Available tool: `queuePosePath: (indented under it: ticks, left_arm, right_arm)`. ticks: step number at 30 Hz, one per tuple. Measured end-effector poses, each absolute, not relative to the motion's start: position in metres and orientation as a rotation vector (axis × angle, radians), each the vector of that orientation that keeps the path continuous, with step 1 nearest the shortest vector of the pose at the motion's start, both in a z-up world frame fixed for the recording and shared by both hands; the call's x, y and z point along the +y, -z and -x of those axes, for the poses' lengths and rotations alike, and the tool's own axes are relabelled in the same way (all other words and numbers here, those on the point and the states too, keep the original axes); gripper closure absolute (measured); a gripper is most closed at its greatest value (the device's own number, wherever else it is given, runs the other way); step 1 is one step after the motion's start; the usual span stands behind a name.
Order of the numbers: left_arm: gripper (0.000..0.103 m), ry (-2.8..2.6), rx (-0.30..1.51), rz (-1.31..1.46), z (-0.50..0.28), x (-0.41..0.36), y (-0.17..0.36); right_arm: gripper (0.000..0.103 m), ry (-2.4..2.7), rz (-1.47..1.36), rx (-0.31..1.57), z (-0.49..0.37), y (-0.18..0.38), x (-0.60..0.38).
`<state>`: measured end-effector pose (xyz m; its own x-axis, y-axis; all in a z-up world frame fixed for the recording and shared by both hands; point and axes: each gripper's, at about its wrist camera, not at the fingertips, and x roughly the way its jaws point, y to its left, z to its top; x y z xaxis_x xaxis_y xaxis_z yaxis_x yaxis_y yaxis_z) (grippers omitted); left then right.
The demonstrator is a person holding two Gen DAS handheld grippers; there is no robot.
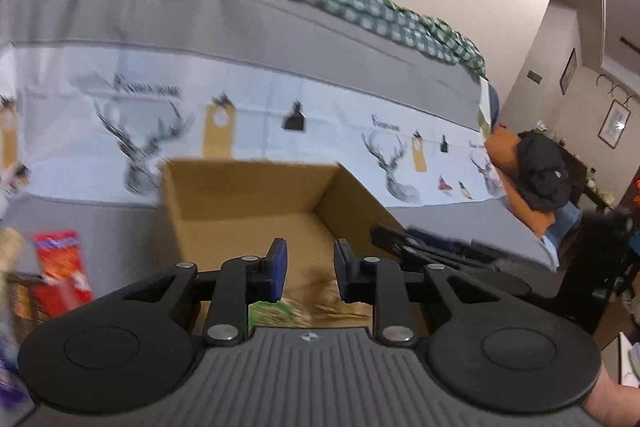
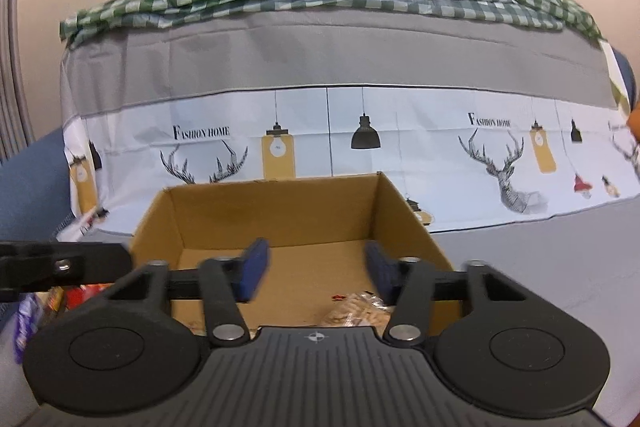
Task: Organize snacks
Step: 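Move both open tools back to the snack pile, then grasp the yellow snack bar with the right tool while the left tool grasps the blue-purple tube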
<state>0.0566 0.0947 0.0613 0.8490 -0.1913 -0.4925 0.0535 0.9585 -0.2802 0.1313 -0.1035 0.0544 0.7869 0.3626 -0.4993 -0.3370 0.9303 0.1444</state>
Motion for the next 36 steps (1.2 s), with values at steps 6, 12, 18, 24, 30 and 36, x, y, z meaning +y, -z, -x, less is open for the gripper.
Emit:
queuePosePath:
  ticks: [6, 12, 18, 24, 30, 36]
  left_arm:
    - [0.075, 0.006, 0.537, 0.239, -0.018, 0.157, -0.065]
    - [0.083, -0.2, 0.682, 0.331, 0.007, 0.207, -0.019]
    - [0.083, -0.27, 0.742, 0.455, 0.013, 0.241, -0.007]
    - [0.083, -0.31, 0.843, 0.573, 0.007, 0.258, 0.014]
    - [0.08, -0.324, 0.959, 0.615, -0.003, 0.263, 0.038]
    - [0.066, -0.347, 1.022, 0.613, -0.012, 0.267, 0.053]
  right_arm:
    - [0.078, -0.447, -0.136, 0.558, -0.121, -0.059, -0.093]
    - [0.078, -0.591, -0.117, 0.533, -0.091, -0.068, -0.064]
    - [0.078, -0.754, 0.015, 0.483, -0.045, -0.069, -0.008]
    - [0.078, -0.791, 0.166, 0.522, -0.019, -0.047, 0.054]
    - [0.075, -0.807, 0.294, 0.609, -0.017, -0.018, 0.098]
    - [0.058, -0.689, 0.356, 0.672, -0.028, 0.01, 0.122]
